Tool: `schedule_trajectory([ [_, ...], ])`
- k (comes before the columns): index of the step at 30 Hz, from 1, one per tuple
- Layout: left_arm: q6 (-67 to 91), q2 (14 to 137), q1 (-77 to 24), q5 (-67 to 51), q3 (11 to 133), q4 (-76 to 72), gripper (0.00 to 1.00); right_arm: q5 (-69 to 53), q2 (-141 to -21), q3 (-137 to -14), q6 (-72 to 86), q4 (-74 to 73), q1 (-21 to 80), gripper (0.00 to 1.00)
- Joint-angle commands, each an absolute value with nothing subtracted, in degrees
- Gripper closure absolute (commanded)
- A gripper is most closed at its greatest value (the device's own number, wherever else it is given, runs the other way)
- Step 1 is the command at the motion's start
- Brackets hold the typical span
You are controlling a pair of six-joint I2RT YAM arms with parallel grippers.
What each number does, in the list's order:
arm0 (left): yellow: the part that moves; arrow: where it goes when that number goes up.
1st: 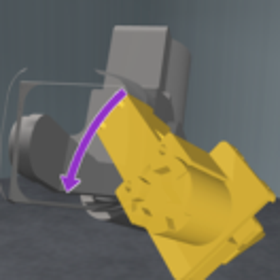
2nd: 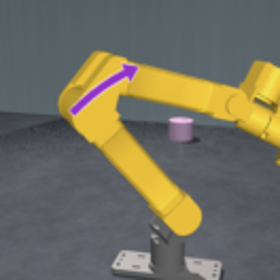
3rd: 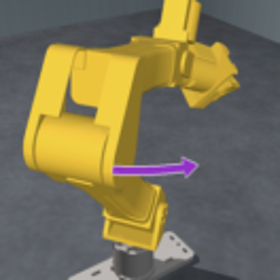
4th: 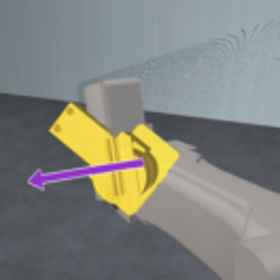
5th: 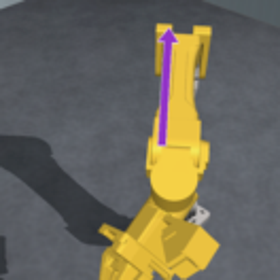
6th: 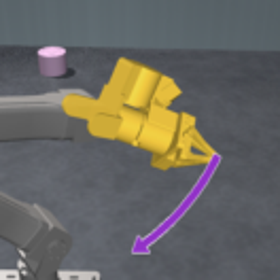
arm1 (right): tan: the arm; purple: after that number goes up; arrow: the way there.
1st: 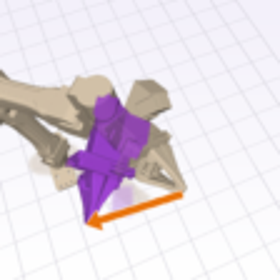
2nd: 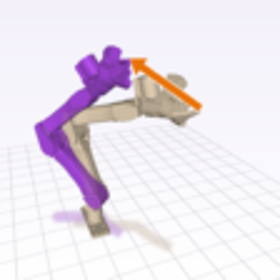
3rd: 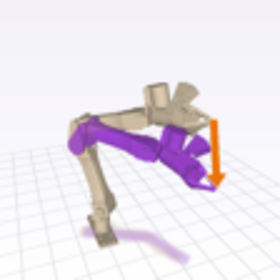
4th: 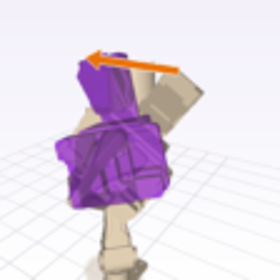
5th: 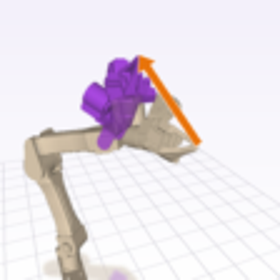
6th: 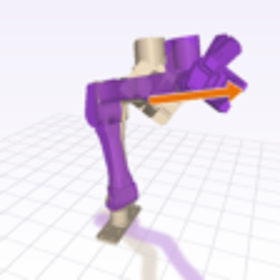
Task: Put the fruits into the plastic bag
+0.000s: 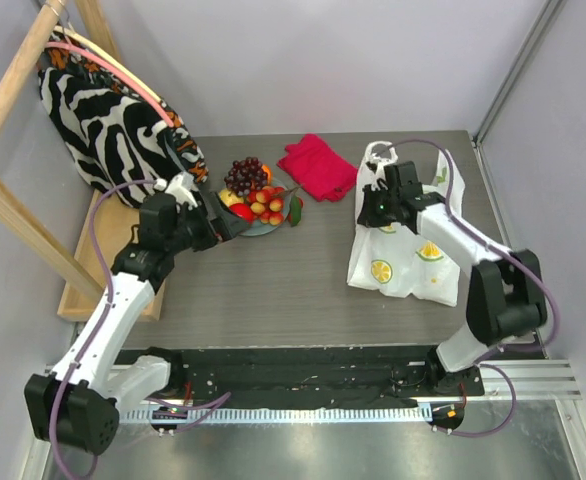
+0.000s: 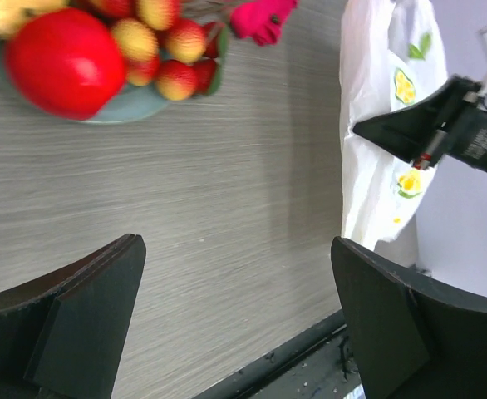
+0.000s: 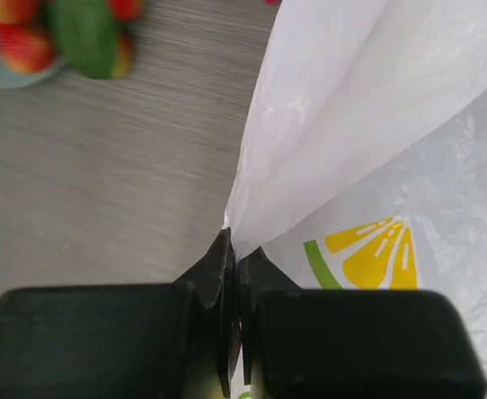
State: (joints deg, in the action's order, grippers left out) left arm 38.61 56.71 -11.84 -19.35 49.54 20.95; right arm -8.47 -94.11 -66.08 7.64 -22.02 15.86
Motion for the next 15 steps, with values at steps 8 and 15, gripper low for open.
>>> schedule_trajectory([
  [8,47.02,71.87,-24.08,-17.75,53.08,4.23,0.00,-23.03,-78.93,-55.46,9.75,-15.55,25.03,0.96],
  [15,52.03,81.02,-25.05,-19.16,56.07,-2.98,0.00,-22.50,-79.45,-57.03,10.46,-15.82,32.77,0.96],
])
